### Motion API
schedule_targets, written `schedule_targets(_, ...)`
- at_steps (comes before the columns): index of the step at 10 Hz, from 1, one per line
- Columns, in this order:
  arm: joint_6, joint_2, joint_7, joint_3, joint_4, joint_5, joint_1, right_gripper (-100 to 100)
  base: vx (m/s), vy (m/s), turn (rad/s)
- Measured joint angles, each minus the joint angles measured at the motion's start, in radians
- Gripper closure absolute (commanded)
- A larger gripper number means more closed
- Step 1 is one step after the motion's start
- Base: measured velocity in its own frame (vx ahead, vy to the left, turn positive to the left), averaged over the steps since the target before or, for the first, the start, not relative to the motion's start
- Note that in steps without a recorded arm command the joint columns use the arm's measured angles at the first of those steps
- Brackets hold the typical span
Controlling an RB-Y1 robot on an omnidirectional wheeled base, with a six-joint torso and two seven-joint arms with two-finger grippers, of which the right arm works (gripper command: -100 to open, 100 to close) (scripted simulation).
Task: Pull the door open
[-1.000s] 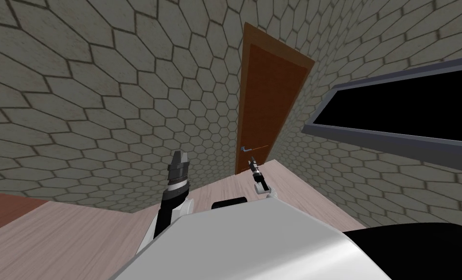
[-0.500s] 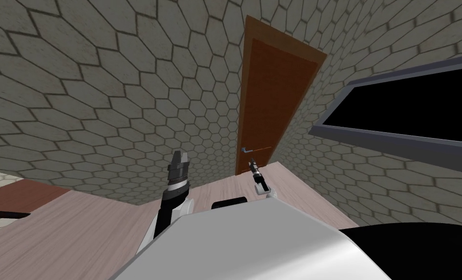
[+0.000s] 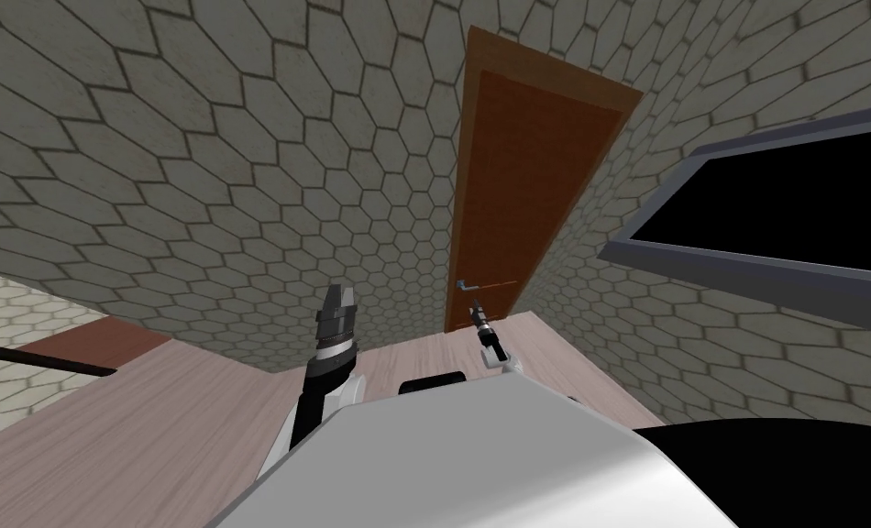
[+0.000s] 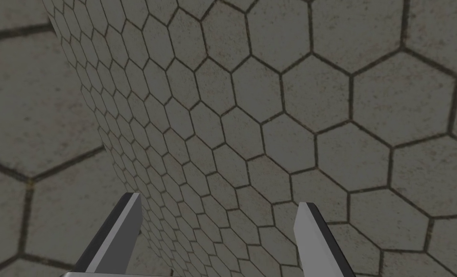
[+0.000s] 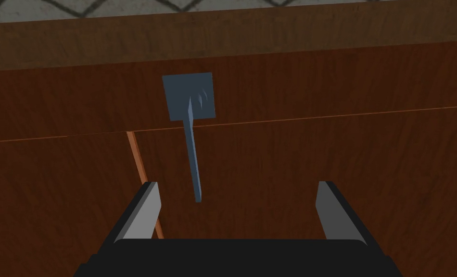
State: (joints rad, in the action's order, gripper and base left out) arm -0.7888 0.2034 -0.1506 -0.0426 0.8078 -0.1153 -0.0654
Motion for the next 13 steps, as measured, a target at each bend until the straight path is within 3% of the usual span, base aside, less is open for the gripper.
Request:
schedule_targets(5, -0.037, 0.012, 0.000, -0.005, -0.126, -0.009, -0.044, -100, 0.010, -0.095, 0.111)
schedule_targets(13, -0.067, 0.024, 0.000, -0.009, -0.245, -0.019, -0.088, -100, 0.019, -0.050, 0.083)
